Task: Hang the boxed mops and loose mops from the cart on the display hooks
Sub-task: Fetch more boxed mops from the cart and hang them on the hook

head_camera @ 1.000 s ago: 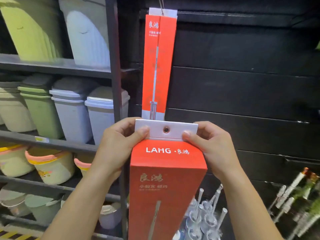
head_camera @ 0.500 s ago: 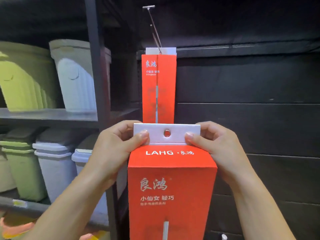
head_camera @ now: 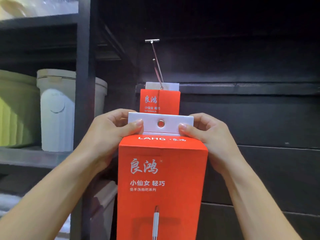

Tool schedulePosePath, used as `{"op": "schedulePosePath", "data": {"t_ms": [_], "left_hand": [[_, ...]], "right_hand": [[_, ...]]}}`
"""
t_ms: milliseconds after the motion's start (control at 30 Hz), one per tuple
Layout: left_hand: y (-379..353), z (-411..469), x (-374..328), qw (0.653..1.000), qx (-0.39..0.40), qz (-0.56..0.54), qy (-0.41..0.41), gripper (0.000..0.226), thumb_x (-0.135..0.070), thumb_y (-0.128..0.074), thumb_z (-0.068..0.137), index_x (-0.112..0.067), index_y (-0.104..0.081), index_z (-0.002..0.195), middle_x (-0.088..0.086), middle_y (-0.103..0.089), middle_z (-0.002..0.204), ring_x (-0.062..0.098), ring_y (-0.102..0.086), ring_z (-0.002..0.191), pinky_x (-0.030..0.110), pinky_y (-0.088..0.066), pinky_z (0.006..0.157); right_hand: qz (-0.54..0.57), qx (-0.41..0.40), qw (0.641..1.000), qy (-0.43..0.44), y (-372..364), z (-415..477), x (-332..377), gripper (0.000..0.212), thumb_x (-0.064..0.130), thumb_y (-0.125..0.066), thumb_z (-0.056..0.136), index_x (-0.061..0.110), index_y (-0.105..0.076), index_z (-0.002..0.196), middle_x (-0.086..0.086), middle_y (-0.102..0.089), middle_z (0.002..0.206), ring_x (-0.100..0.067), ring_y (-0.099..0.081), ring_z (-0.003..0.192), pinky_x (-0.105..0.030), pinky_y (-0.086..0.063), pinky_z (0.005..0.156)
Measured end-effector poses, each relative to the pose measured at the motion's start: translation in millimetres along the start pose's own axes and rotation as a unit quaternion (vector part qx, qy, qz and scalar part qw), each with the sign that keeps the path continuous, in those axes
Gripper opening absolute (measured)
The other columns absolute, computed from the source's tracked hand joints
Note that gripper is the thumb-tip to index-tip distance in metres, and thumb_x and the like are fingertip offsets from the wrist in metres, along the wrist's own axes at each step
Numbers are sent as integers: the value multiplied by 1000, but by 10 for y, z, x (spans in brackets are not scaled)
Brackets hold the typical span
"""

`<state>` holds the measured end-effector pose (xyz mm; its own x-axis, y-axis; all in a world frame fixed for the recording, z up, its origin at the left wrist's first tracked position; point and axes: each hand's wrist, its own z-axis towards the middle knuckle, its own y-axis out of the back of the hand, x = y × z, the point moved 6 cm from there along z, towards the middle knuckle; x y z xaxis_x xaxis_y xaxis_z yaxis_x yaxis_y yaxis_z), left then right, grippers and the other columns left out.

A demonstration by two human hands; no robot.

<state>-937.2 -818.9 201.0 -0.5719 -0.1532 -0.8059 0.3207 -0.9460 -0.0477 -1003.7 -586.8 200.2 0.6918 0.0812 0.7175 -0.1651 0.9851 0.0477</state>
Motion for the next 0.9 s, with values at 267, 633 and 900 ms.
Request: {"op": "schedulePosePath", "data": {"t_ms": [267,633,900], "left_hand": [[117,749,-284,998,5,12,-62,11,-17,-77,90,-17,-77,101,6,-82,89,19,-77,67,33,-62,58],[119,1335,-736,992,17,7,-128,8,-16,-79,90,-13,-77,97,13,-80,86,24,-76,65,39,-64,63],[63,1590,-933,990,22,1,-140,6,-15,-79,90,-14,-75,95,5,-78,73,17,-75,56,28,-59,49]], "right_hand": [[-32,-18,999,34,-168,727,243,14,15,-81,88,12,-77,101,-3,-82,91,-10,-74,72,-21,-57,61],[-39,-30,997,62,-206,1300,615,19,17,-80,90,9,-75,106,-13,-80,98,-21,-72,74,-37,-53,71],[-45,-29,997,59,-145,1541,847,23,19,-84,87,10,-76,107,-11,-80,97,-20,-75,72,-30,-57,59]]}}
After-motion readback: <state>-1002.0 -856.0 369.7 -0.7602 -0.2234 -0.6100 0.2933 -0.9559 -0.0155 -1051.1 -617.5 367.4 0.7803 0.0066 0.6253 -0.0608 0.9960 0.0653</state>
